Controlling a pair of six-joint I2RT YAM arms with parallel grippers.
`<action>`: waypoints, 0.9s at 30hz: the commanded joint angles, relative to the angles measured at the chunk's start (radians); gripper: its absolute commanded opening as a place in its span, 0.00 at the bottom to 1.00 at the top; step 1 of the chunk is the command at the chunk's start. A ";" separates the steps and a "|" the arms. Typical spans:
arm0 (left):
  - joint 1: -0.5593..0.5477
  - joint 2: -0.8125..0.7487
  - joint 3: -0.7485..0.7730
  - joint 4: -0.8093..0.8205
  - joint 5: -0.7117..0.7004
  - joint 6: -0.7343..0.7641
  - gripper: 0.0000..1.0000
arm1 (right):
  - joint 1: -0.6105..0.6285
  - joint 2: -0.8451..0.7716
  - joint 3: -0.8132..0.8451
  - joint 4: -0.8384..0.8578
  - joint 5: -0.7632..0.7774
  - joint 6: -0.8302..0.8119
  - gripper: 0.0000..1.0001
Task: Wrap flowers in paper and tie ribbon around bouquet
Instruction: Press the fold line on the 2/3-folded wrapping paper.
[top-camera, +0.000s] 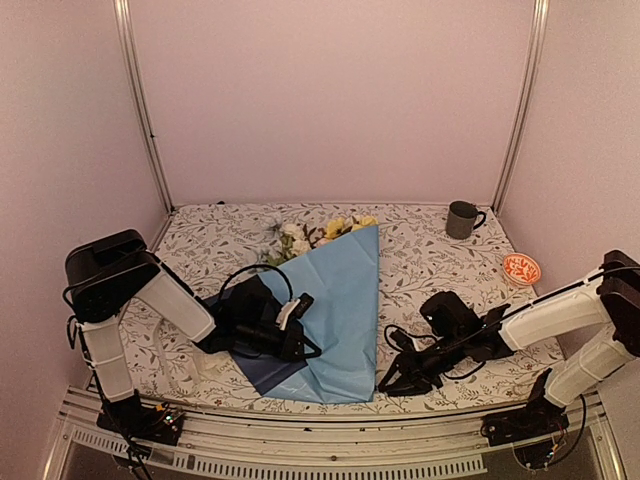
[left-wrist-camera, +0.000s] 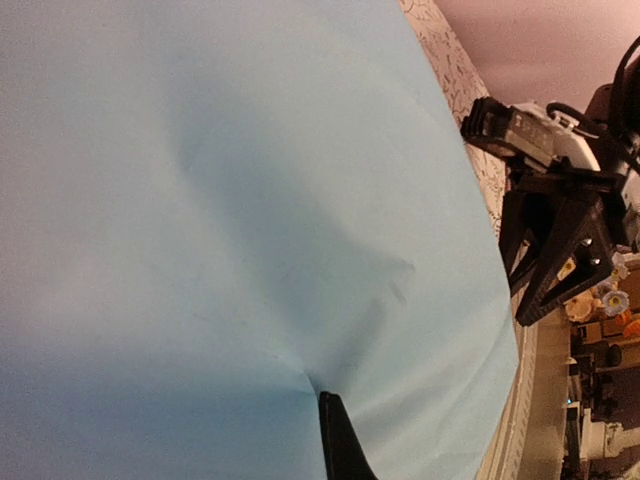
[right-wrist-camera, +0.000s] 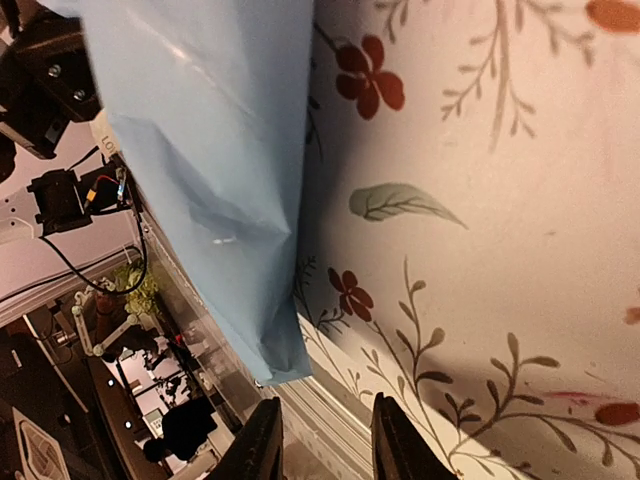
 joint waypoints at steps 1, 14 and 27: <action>0.000 0.009 -0.003 -0.016 -0.006 0.029 0.00 | -0.055 -0.101 0.135 -0.227 0.105 -0.143 0.33; 0.003 -0.011 0.003 -0.074 -0.051 0.046 0.00 | -0.098 0.277 0.426 -0.220 0.095 -0.377 0.09; 0.003 -0.012 0.008 -0.100 -0.058 0.058 0.00 | -0.239 0.137 0.311 -0.360 0.219 -0.494 0.05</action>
